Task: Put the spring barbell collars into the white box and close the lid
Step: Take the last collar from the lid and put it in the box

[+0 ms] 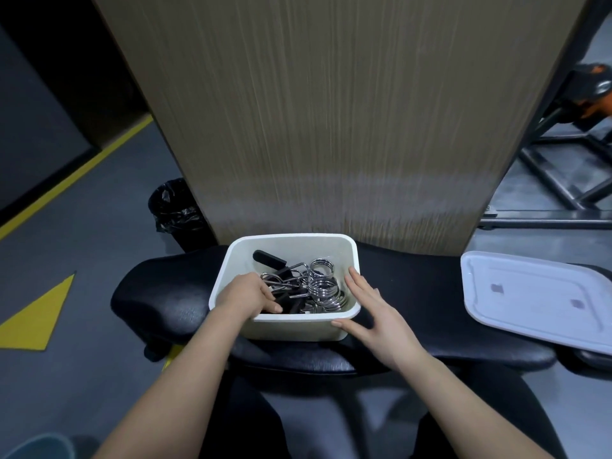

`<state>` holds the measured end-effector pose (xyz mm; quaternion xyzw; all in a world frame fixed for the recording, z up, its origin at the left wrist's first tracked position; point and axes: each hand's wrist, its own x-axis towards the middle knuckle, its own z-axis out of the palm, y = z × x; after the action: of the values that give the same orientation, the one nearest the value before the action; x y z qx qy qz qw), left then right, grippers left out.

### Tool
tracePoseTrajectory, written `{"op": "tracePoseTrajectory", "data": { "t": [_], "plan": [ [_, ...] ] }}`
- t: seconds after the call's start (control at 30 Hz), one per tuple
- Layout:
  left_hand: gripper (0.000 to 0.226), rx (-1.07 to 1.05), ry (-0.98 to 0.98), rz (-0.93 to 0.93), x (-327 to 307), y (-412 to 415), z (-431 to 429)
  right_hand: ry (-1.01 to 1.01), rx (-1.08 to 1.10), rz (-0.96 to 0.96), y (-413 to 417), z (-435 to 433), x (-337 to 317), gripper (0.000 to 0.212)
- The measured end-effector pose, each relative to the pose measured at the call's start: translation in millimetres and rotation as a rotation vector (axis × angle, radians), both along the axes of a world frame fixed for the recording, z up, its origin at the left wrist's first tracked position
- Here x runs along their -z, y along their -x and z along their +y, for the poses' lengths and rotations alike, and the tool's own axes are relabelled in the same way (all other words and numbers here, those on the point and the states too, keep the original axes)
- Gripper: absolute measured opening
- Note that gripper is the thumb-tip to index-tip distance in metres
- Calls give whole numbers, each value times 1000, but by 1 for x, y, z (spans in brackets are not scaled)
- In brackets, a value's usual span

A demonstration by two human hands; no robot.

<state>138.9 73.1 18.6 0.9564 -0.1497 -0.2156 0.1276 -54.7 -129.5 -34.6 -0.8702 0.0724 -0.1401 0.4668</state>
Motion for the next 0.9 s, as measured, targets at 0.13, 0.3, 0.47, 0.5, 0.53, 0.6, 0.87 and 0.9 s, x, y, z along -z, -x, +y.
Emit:
{"op": "tracePoseTrajectory", "data": {
  "t": [0.13,0.3,0.47,0.5,0.53,0.6,0.87,0.9],
  "plan": [
    [37,61,-121,-192,-14,18,-4,11,3,21,3,1,-3,85],
    [20,258,442,-168,-14,57,-12,-46,18,32,7,4,-12,79],
    [51,329,52,-465,4,90,-18,-226,92,-13,8,2,-25,44],
    [50,324,37,-438,4,88,-19,-250,105,-24,7,1,-26,38],
    [47,324,33,-395,1,86,-21,-274,122,-32,8,-1,-27,33],
    [41,334,29,-320,-4,84,-24,-303,182,-41,10,-6,-30,28],
    [51,296,462,-283,-11,115,-90,36,670,93,54,-69,-12,39],
    [59,286,420,-243,-10,120,-106,96,694,151,59,-80,-5,43]
  ]
}}
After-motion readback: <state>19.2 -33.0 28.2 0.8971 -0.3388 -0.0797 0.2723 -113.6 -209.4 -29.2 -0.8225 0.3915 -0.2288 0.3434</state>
